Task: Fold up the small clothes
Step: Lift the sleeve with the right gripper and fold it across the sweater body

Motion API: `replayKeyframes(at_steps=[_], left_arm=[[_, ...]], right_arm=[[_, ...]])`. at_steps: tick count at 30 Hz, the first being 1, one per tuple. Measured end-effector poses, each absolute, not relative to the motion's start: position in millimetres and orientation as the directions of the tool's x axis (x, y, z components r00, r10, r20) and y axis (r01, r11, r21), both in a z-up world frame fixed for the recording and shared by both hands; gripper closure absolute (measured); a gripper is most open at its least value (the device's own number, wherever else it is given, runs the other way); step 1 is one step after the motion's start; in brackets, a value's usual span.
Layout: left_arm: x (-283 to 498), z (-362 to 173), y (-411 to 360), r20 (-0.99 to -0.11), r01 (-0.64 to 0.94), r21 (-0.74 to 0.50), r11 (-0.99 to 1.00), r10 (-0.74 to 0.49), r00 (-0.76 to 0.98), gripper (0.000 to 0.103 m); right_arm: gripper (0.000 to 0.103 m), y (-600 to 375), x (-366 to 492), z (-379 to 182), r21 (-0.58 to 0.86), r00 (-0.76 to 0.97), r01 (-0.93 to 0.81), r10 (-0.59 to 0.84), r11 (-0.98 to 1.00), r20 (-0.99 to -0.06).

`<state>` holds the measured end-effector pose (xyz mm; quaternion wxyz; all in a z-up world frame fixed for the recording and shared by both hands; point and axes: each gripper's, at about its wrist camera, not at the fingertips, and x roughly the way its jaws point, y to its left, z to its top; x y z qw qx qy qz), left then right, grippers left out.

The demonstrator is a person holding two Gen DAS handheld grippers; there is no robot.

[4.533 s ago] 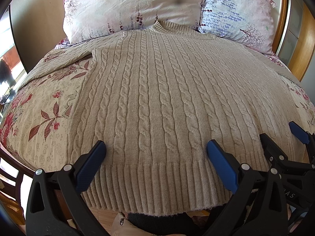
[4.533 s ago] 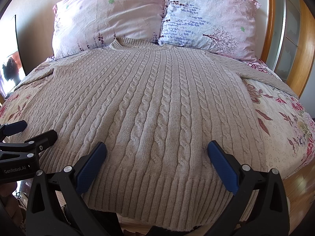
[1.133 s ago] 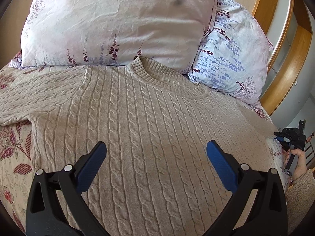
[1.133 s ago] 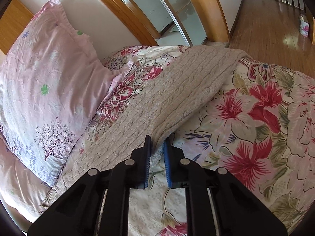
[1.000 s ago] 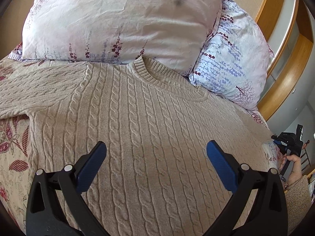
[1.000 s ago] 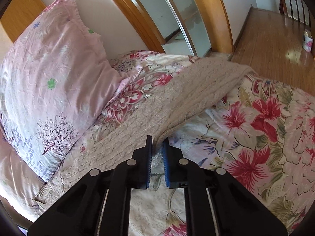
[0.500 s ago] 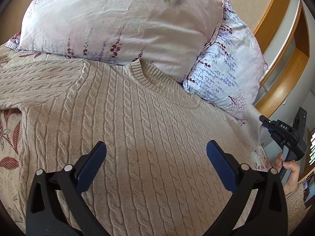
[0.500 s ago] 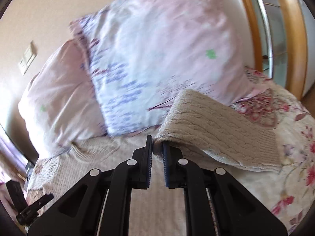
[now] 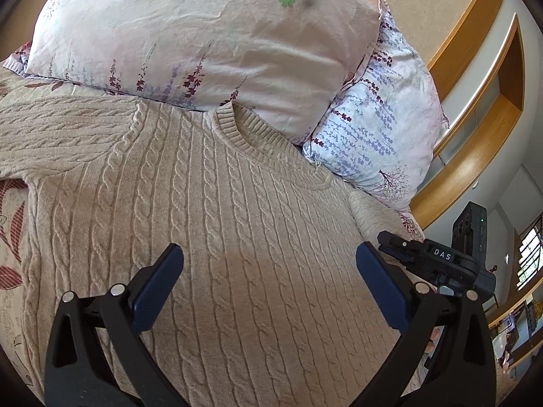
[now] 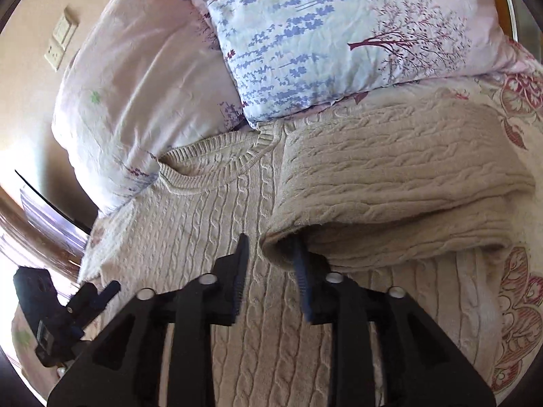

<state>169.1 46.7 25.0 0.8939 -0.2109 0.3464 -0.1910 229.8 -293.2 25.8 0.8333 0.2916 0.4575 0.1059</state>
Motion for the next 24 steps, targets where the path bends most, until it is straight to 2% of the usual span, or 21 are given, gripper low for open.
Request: replayKeyframes(at_steps=[1, 6, 12, 14, 16, 20, 24], left_arm=[[167, 27, 46, -0.531, 0.205, -0.508, 0.836, -0.492, 0.69, 0.002], [157, 42, 41, -0.55, 0.218, -0.455, 0.863, -0.465, 0.693, 0.002], [150, 58, 40, -0.567, 0.245, -0.387, 0.889, -0.439, 0.697, 0.002], [150, 61, 42, -0.57, 0.24, -0.365, 0.9, -0.419, 0.707, 0.002], [151, 61, 44, -0.579, 0.232, -0.358, 0.905, -0.41, 0.705, 0.002], [156, 56, 52, -0.58, 0.23, -0.387, 0.893, -0.43, 0.692, 0.002], [164, 51, 61, -0.555, 0.23, -0.49, 0.841, -0.505, 0.661, 0.002]], right_arm=[[0.053, -300, 228, 27, 0.599, 0.576, 0.115, 0.438, 0.793, -0.69], [0.053, -338, 222, 24, 0.678, 0.636, 0.233, 0.418, 0.697, -0.649], [0.053, -371, 217, 6, 0.705, 0.657, 0.387, 0.358, 0.594, -0.663], [0.064, -375, 218, 6, 0.689, 0.661, 0.411, 0.326, 0.597, -0.676], [0.086, -372, 224, 12, 0.61, 0.644, 0.428, 0.249, 0.667, -0.724], [0.091, -344, 233, 44, 0.528, 0.691, 0.296, 0.203, 0.796, -0.693], [0.091, -284, 247, 74, 0.483, 0.712, 0.074, 0.293, 0.872, -0.639]])
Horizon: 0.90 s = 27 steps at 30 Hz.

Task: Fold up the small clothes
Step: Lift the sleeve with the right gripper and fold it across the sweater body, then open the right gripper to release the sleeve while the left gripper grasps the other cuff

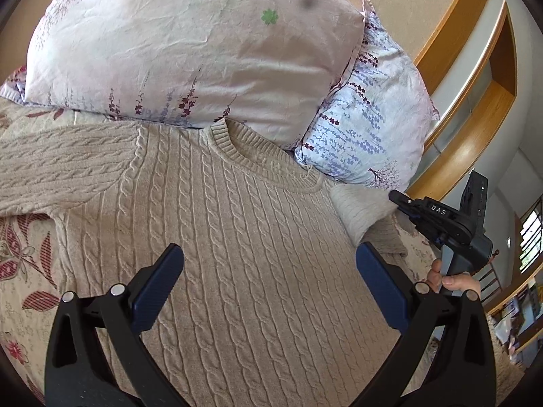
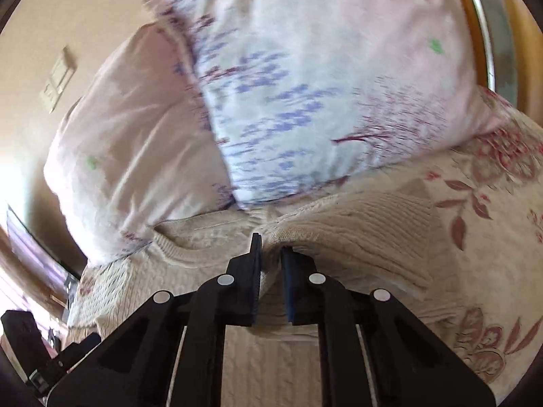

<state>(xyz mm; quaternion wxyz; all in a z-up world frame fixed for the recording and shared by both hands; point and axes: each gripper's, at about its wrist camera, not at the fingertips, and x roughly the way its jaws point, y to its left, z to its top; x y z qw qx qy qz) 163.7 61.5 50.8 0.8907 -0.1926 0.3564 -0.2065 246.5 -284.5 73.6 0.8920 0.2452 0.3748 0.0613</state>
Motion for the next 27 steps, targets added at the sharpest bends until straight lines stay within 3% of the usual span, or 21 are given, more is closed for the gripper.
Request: replayKeyframes(at_steps=[3, 5, 7, 9, 13, 18, 22, 27], left_arm=[[167, 48, 64, -0.54, 0.226, -0.54, 0.81, -0.54, 0.646, 0.002], [172, 46, 66, -0.534, 0.213, -0.576, 0.789, -0.561, 0.632, 0.002], [176, 45, 67, -0.516, 0.206, -0.624, 0.754, -0.595, 0.616, 0.002], [183, 41, 68, -0.512, 0.182, -0.664, 0.725, -0.618, 0.597, 0.002], [201, 31, 61, -0.536, 0.122, -0.706, 0.698, -0.639, 0.552, 0.004], [224, 13, 48, -0.573, 0.038, -0.723, 0.689, -0.63, 0.525, 0.027], [238, -2, 46, -0.607, -0.046, -0.719, 0.694, -0.593, 0.529, 0.039], [256, -11, 46, -0.636, -0.114, -0.695, 0.71, -0.533, 0.558, 0.054]], right_arm=[[0.091, -229, 257, 73, 0.464, 0.64, -0.089, 0.407, 0.881, -0.651], [0.085, -194, 263, 58, 0.473, 0.536, -0.174, 0.486, 0.864, -0.69], [0.048, -172, 263, 42, 0.5, 0.445, -0.209, 0.537, 0.841, -0.717], [0.04, -172, 254, 35, 0.533, 0.434, -0.199, 0.562, 0.822, -0.704], [0.04, -219, 234, 34, 0.649, 0.477, -0.07, 0.597, 0.758, -0.645], [0.041, -308, 203, 23, 0.786, 0.581, 0.198, 0.576, 0.585, -0.575], [0.052, -360, 181, 5, 0.766, 0.612, 0.399, 0.476, 0.504, -0.631], [0.06, -384, 179, -7, 0.754, 0.642, 0.469, 0.408, 0.461, -0.649]])
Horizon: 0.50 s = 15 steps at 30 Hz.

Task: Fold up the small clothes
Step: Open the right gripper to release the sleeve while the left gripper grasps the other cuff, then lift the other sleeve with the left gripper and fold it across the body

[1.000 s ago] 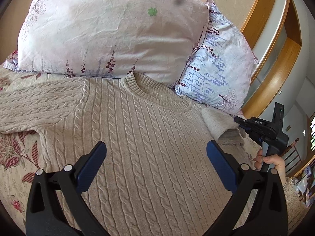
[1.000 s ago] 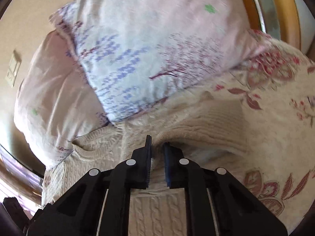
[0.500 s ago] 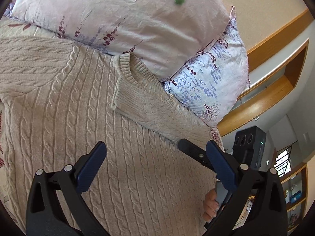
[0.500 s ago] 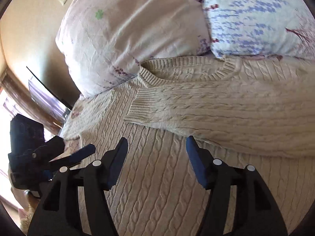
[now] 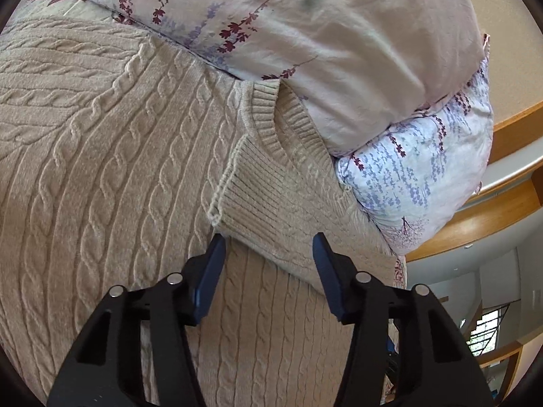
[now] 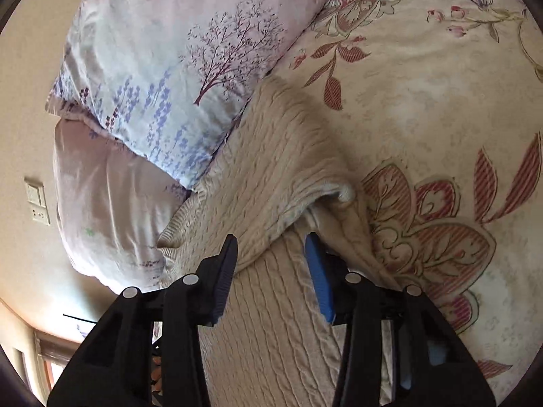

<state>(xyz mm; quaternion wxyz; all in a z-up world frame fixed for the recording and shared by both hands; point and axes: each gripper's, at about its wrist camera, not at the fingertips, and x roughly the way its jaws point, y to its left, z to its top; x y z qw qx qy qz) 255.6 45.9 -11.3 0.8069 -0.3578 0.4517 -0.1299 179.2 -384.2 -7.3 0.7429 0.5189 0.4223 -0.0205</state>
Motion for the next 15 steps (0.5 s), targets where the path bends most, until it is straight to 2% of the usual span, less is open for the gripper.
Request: replayKeyframes(at_steps=[2, 3, 5, 7, 11, 15], left_arm=[[264, -13, 48, -0.643, -0.136, -0.688, 0.713, -0.512, 0.57, 0.067], [267, -15, 50, -0.642, -0.144, -0.689, 0.71, -0.507, 0.575, 0.07], [273, -19, 53, -0.648, -0.161, -0.686, 0.71, -0.495, 0.578, 0.085], [278, -21, 56, -0.648, -0.158, -0.684, 0.712, -0.494, 0.579, 0.094], [275, -13, 68, -0.612, -0.123, -0.703, 0.7, -0.508, 0.606, 0.095], [262, 2, 84, -0.598, -0.098, -0.67, 0.735, -0.457, 0.659, 0.095]], right_arm=[[0.067, -388, 182, -8, 0.743, 0.658, 0.471, 0.371, 0.476, -0.655], [0.071, -390, 185, -11, 0.739, 0.658, 0.475, 0.365, 0.479, -0.659], [0.081, -391, 190, -16, 0.731, 0.653, 0.483, 0.358, 0.482, -0.668], [0.09, -390, 193, -18, 0.728, 0.657, 0.479, 0.35, 0.49, -0.668], [0.093, -380, 196, -2, 0.741, 0.693, 0.417, 0.344, 0.526, -0.634], [0.093, -362, 200, 11, 0.749, 0.693, 0.348, 0.384, 0.564, -0.611]])
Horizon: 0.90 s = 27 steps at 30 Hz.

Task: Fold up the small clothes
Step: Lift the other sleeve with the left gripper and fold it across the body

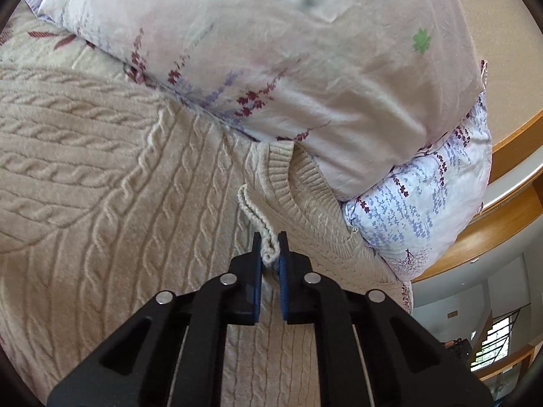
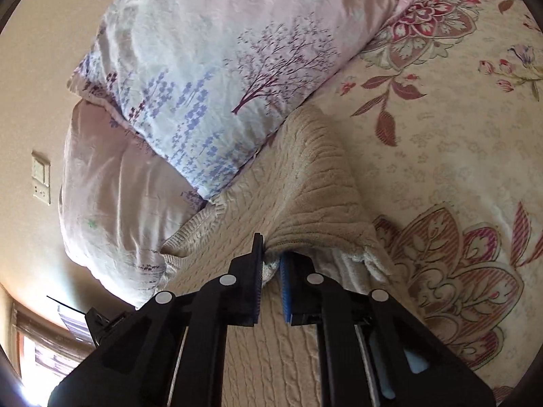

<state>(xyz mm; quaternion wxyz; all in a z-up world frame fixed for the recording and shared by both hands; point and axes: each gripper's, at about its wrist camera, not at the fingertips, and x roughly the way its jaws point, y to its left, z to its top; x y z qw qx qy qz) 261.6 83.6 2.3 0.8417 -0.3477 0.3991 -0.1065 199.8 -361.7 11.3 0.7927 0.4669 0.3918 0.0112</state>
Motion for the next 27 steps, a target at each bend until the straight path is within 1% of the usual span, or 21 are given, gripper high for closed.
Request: replayKeyframes(at_steps=[5, 10, 12, 14, 15, 18, 21, 23, 25, 27], left_arm=[[250, -1, 105, -0.621, -0.132, -0.636, 0.76, -0.403, 0.672, 0.095], [253, -16, 113, -0.653, -0.159, -0.626, 0.764, -0.402, 0.642, 0.095], [256, -22, 114, -0.66, -0.161, -0.625, 0.764, -0.407, 0.631, 0.094], [257, -24, 114, -0.655, -0.157, -0.628, 0.762, -0.409, 0.635, 0.091], [257, -25, 115, -0.652, -0.158, -0.634, 0.757, -0.414, 0.635, 0.091], [257, -27, 118, -0.642, -0.16, -0.654, 0.74, -0.431, 0.634, 0.091], [256, -28, 118, -0.638, -0.157, -0.659, 0.736, -0.435, 0.635, 0.091], [255, -28, 119, -0.632, -0.155, -0.664, 0.731, -0.439, 0.639, 0.091], [254, -28, 120, -0.627, -0.153, -0.669, 0.727, -0.442, 0.642, 0.091], [253, -29, 119, -0.624, -0.15, -0.671, 0.726, -0.443, 0.644, 0.091]], right_arm=[[0.093, -341, 205, -1, 0.734, 0.636, 0.35, 0.428, 0.582, -0.642], [0.093, -336, 205, -9, 0.711, 0.607, 0.374, 0.422, 0.596, -0.674], [0.092, -334, 204, -5, 0.694, 0.587, 0.373, 0.423, 0.616, -0.691], [0.079, -331, 200, 2, 0.693, 0.573, 0.358, 0.44, 0.626, -0.692], [0.067, -328, 198, 7, 0.704, 0.577, 0.33, 0.456, 0.629, -0.678], [0.066, -318, 192, 30, 0.693, 0.623, 0.224, 0.445, 0.685, -0.643], [0.066, -317, 200, 38, 0.685, 0.642, 0.2, 0.435, 0.7, -0.632], [0.064, -319, 208, 34, 0.675, 0.631, 0.226, 0.422, 0.702, -0.65], [0.052, -321, 215, 28, 0.637, 0.614, 0.262, 0.385, 0.725, -0.69], [0.051, -321, 217, 19, 0.598, 0.59, 0.282, 0.356, 0.75, -0.724]])
